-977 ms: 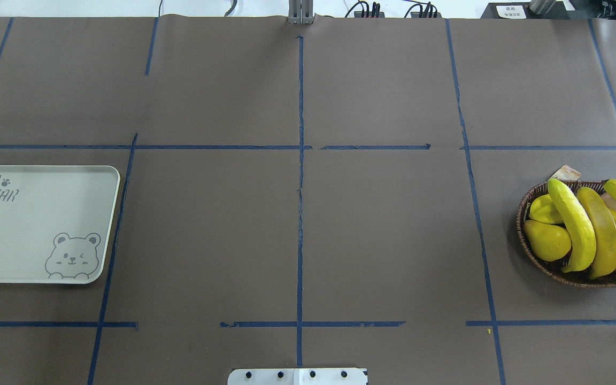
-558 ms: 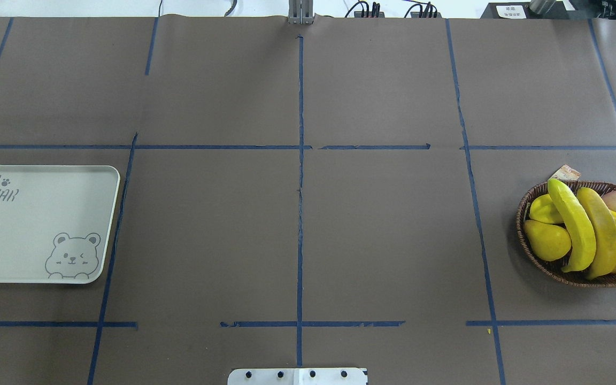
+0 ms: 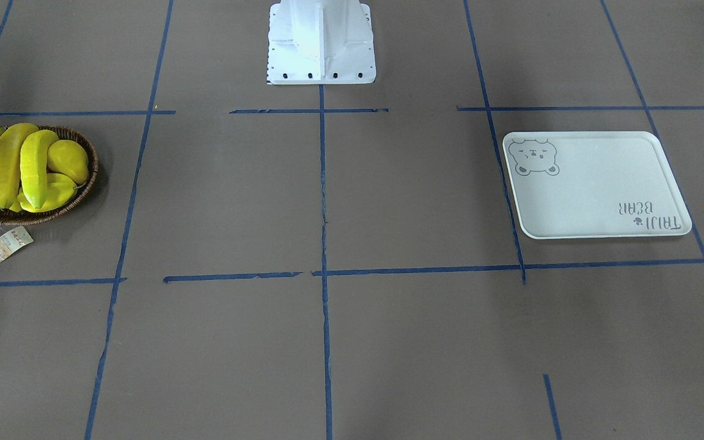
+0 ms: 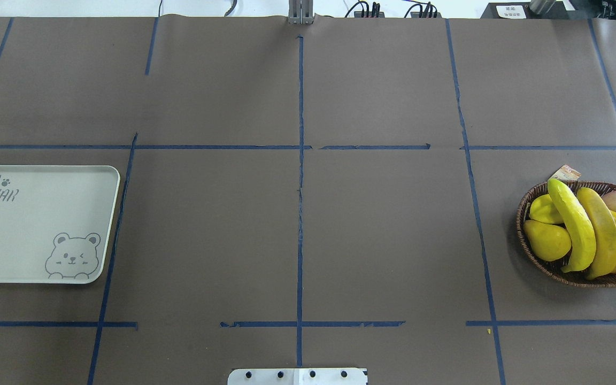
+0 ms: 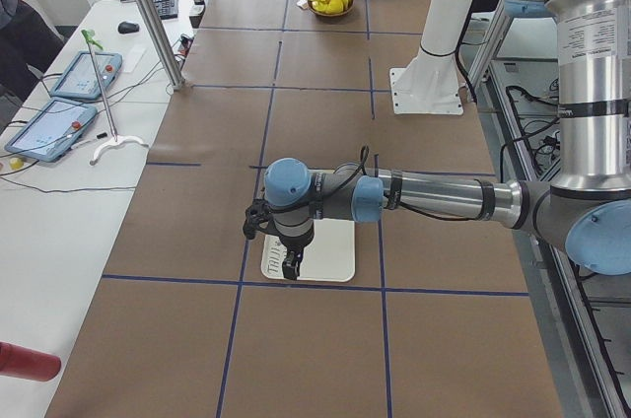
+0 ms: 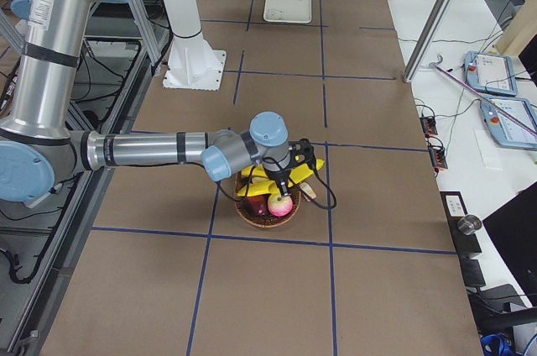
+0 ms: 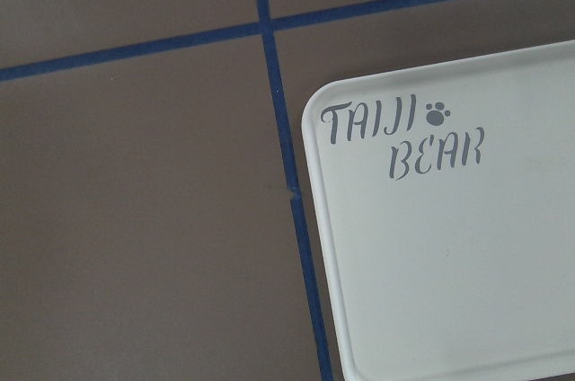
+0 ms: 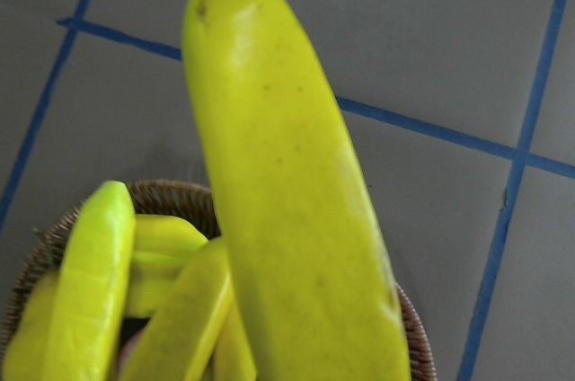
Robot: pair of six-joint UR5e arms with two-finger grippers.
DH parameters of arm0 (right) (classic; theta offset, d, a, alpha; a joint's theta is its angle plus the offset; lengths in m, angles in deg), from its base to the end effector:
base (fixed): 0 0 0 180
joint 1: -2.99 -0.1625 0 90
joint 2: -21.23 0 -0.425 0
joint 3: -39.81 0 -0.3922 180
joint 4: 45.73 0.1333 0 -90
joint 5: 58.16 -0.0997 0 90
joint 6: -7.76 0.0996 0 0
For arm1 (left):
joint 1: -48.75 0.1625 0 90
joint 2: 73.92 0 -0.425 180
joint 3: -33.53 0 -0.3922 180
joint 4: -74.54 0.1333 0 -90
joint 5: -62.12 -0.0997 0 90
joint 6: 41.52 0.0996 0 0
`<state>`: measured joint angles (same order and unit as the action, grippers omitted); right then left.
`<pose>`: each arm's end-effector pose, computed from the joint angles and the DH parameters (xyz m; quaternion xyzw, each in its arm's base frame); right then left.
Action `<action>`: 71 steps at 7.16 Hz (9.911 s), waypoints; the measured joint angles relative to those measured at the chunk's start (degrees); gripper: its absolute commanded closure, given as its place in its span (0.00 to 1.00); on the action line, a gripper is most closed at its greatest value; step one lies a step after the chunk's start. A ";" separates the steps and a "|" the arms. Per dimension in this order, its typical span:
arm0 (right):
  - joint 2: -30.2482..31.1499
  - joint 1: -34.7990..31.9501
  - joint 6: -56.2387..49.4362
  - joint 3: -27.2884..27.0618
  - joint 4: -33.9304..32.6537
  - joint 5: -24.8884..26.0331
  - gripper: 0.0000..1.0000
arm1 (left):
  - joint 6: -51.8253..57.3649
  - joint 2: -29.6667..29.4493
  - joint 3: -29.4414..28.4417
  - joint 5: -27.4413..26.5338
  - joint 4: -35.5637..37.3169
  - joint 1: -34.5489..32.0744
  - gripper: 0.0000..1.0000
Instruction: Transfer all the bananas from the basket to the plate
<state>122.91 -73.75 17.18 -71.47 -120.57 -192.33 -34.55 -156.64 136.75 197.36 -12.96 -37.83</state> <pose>-0.0344 -0.4246 0.5364 0.1226 -0.3991 -0.1109 0.9019 -0.0362 -0.4429 0.6075 0.0396 0.3834 0.0950 0.9178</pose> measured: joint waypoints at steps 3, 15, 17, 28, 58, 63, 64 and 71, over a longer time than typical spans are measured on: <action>-11.61 5.17 12.49 -6.57 -13.40 -2.21 0.97 | -2.49 -5.45 0.54 0.42 -2.85 0.20 0.00; -48.36 46.87 63.83 1.36 -5.69 24.21 0.95 | -77.38 -35.80 -0.74 5.68 -24.52 29.45 0.01; -51.21 47.73 67.13 6.22 -1.21 25.53 0.95 | -84.34 -38.57 -0.87 4.79 -25.72 30.93 0.01; -56.82 50.19 70.54 8.81 -0.49 28.17 0.92 | -97.98 -42.87 -2.55 -4.89 -33.08 40.30 0.56; -43.50 37.63 52.63 -4.91 -27.94 19.95 0.00 | -66.17 -6.88 -20.34 -3.99 -34.36 17.76 0.23; -43.23 37.73 52.68 -5.51 -27.49 20.19 0.00 | -63.11 -6.95 -18.91 -6.95 -38.15 17.50 0.00; -42.23 37.47 52.30 -6.42 -27.48 20.03 0.00 | -62.46 -6.89 -15.48 -6.94 -38.04 17.39 0.00; -11.18 27.47 25.63 -20.07 -22.90 17.22 0.00 | -62.69 -7.30 -3.60 -6.66 -38.71 18.62 0.00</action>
<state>111.74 -46.28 42.82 -91.55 -143.46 -175.11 -97.24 -163.94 133.15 190.70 -51.66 -19.21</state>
